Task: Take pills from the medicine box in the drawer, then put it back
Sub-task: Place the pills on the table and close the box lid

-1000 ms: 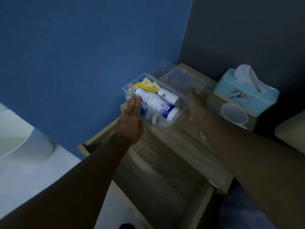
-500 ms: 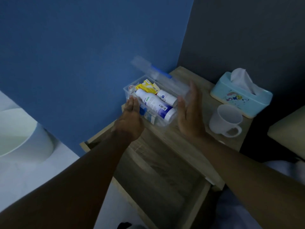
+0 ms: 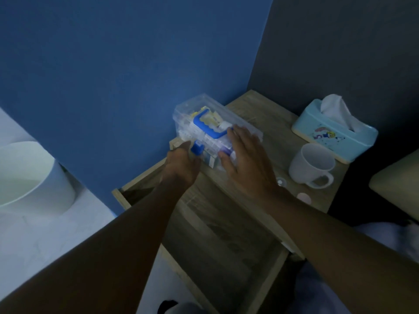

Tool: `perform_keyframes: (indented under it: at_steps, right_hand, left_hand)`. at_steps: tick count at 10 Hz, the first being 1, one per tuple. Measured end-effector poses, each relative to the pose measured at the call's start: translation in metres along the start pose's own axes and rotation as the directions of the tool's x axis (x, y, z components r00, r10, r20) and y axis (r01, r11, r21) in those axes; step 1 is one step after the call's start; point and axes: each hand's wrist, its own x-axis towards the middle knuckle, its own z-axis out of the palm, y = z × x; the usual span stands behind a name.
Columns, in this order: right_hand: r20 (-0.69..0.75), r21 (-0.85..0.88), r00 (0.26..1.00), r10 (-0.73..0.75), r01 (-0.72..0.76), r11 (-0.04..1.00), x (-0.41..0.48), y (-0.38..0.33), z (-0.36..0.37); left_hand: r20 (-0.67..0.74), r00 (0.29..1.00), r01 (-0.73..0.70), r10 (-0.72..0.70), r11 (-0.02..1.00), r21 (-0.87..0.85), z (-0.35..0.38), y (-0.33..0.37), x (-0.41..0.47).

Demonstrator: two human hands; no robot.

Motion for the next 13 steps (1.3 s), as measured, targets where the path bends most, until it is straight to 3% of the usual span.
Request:
perform_keyframes:
  at_steps: [1,2,5,6,7,8,9,10,11,13]
  right_hand:
    - [0.029,-0.083,0.999,-0.025,0.027,0.996,-0.001,0.004,0.004]
    - [0.002,-0.053,1.0,-0.008,0.008,0.999,-0.002,0.005,0.008]
    - [0.042,0.026,0.999,-0.03,0.029,0.999,-0.001,0.015,0.004]
    - [0.05,0.005,0.999,-0.018,0.018,1.0,-0.001,0.014,0.004]
    - [0.043,0.014,0.999,-0.014,0.013,1.0,-0.001,0.013,0.005]
    - [0.041,0.029,0.999,-0.012,0.01,1.0,-0.001,0.012,0.004]
    - [0.059,0.033,0.998,-0.018,0.016,0.999,-0.001,0.012,0.004]
    - [0.067,0.022,0.997,-0.035,0.033,0.999,0.0,0.013,0.002]
    - [0.059,0.023,0.997,-0.049,0.048,0.999,-0.001,0.012,0.002]
    - [0.053,0.005,0.995,-0.084,0.083,0.996,0.0,0.016,0.002]
  left_hand:
    - [0.066,0.994,0.098,-0.092,0.989,-0.107,0.005,0.002,0.004]
    - [0.033,0.989,0.149,-0.146,0.975,-0.163,0.008,0.0,0.004]
    - [-0.106,0.992,0.052,-0.074,0.978,-0.201,0.006,0.008,-0.002]
    - [-0.206,0.969,0.076,-0.138,0.957,-0.281,0.006,0.02,0.001]
    - [-0.253,0.956,0.084,-0.148,0.965,-0.247,0.005,0.026,0.008]
    - [-0.245,0.957,0.081,-0.155,0.955,-0.285,0.008,0.025,0.006]
    - [-0.239,0.954,0.058,-0.183,0.891,-0.451,0.018,0.022,-0.003]
    - [-0.234,0.966,0.011,-0.115,0.915,-0.402,0.026,0.016,-0.015]
    - [-0.24,0.97,-0.09,0.034,0.97,-0.228,0.032,0.014,-0.02]
    - [-0.123,0.992,-0.008,-0.013,0.985,-0.17,0.041,0.029,-0.031]
